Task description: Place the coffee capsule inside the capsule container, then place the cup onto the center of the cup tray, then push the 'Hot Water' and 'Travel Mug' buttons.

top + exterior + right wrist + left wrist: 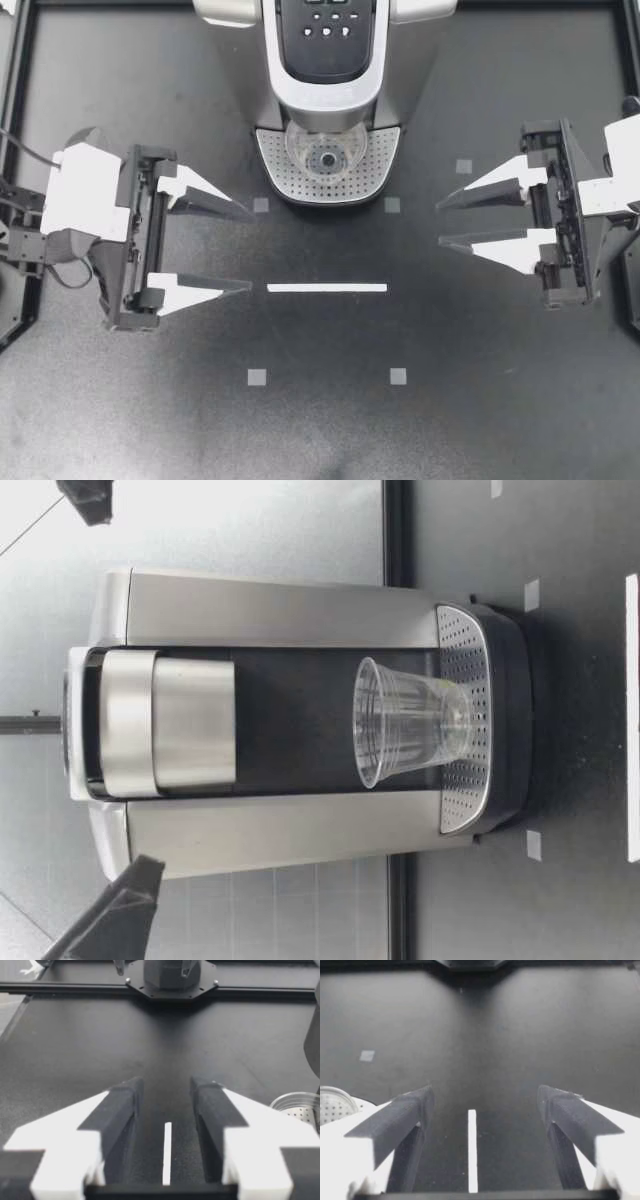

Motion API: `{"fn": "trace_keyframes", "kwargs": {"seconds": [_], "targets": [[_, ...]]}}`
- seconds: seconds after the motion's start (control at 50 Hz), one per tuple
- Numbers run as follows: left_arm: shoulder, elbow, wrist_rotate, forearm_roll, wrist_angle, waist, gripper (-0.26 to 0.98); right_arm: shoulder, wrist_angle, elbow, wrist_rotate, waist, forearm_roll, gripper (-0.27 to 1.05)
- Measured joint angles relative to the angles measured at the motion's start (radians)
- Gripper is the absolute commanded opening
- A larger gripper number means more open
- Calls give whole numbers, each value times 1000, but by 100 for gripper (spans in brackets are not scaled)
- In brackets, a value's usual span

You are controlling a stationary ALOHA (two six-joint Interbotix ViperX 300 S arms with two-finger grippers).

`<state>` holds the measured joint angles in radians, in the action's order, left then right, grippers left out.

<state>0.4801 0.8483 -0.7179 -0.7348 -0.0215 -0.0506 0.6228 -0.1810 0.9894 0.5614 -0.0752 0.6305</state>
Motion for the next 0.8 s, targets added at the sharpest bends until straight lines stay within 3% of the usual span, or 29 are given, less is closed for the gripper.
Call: {"fn": "trace_keyframes", "kwargs": {"seconds": [0.8], "targets": [[0,-2,2,0,2,2,68,2,-8,2,3,0,2,48]]}}
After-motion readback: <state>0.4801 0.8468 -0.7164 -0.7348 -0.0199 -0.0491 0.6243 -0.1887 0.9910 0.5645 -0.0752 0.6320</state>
